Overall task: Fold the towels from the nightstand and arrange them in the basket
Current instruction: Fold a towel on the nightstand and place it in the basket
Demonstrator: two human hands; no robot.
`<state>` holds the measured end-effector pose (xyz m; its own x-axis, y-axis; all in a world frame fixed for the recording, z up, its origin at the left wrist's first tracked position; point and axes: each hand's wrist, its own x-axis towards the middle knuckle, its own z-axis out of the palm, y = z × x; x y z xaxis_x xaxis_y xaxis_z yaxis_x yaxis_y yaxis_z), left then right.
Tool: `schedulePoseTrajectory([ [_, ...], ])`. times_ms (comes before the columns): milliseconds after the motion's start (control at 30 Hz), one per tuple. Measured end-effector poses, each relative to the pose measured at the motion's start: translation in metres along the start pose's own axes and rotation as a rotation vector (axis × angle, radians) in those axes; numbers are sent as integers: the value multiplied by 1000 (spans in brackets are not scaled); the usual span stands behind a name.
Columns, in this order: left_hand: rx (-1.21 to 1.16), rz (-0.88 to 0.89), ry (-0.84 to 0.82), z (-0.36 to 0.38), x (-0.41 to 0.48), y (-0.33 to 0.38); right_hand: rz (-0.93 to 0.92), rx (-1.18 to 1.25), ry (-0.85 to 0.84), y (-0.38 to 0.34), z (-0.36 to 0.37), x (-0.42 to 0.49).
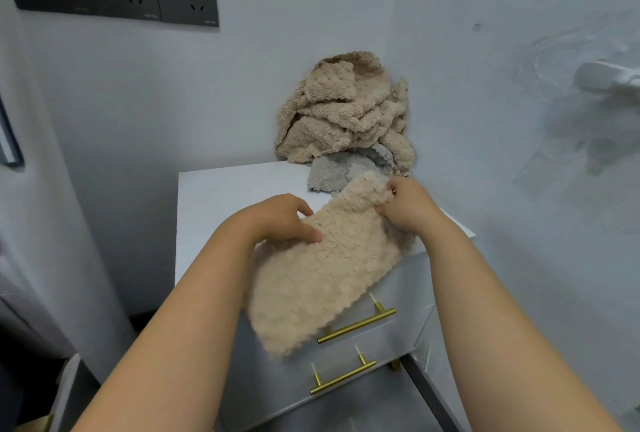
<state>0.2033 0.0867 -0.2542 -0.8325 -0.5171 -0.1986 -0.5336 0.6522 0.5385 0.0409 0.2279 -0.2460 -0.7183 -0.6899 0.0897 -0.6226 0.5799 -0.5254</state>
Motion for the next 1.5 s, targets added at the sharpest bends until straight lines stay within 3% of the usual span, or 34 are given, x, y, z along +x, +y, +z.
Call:
schedulePoseTrajectory([
  [67, -190, 5, -131, 2, 0, 1, -63, 52, 105, 1, -4, 2],
  [133, -320, 32, -159, 4, 1, 3, -160, 42, 98, -1, -7, 2],
  [300, -388, 221, 169, 14, 10, 7, -276, 53, -44, -16, -5, -3],
  [433, -601, 240, 274, 20, 11, 11, -246, 61, -36, -17, 1, 2],
  [633, -779, 133, 406, 19, 13, 8, -45, 123, -41, -4, -12, -2],
  [800, -921, 2, 272, 26, 20, -3, 3, 266, -31, 7, -7, 5],
  [867, -910, -36, 272, 28, 24, -8, 18, 310, 10, 8, -1, 9],
  [1067, -574, -61, 360, 18, 38, -25, 15, 376, 114, 3, 16, 30],
  [1233, -621, -72, 426, 11, 53, -41, 5, 358, 82, 0, 30, 50],
  [1333, -512, -64, 505, 7, 64, -46, 20, 369, 63, 7, 38, 62],
  [1500, -490, -74, 652, 6, 81, -50, 55, 546, 129, 1, 51, 72],
])
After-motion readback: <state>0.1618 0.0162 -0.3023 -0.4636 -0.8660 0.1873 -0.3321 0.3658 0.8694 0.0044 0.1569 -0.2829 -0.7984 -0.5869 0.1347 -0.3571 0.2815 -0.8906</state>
